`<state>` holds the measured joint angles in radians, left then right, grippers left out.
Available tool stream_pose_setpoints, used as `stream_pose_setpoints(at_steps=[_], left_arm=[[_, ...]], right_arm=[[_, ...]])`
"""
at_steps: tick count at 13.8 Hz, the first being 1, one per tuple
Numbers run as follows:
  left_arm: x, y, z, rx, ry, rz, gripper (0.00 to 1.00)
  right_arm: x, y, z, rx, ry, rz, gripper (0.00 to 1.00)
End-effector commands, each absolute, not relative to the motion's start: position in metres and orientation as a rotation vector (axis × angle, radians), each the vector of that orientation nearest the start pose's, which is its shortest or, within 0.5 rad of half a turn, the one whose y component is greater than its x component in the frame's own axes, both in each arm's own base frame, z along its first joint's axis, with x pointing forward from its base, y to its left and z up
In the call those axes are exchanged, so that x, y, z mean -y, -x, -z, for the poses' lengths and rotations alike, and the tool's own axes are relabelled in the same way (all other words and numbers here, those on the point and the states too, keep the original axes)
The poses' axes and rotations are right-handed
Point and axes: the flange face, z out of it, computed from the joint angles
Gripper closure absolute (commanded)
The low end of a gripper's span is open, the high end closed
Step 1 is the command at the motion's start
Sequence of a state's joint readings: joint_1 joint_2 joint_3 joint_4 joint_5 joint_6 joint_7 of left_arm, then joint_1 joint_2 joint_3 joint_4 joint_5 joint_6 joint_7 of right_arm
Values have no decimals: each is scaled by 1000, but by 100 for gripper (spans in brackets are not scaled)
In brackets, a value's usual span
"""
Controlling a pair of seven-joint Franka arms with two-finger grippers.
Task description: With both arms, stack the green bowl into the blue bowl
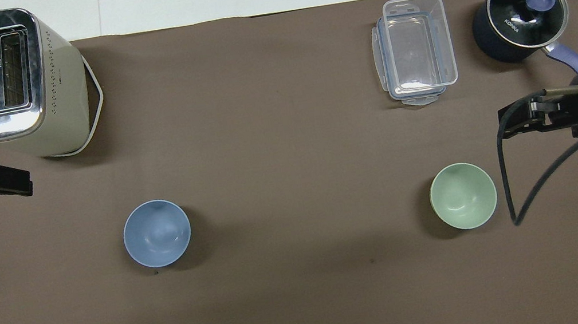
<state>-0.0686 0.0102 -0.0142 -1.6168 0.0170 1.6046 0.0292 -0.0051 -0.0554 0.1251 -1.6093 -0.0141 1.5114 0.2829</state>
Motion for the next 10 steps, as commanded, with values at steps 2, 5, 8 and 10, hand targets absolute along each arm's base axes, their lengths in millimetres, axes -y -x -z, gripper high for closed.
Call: stream_pose_setpoints(at_steps=[2,5,8,10], left_arm=[[41,-553,-603,-188,3109,-30,0],[41,-553,-602,-195,3109,-30,0],[43,-551,-597,-203,3108,-45,0],[43,-551,-590,-204,3108,-35,0]], right_arm=[[-60,-526,-631,-190,3156,-35,0],[-59,-526,-631,-188,3156,-35,0],[-59,-526,-630,-183,3157,-37,0],[-59,-526,-630,-171,3157,-37,0]])
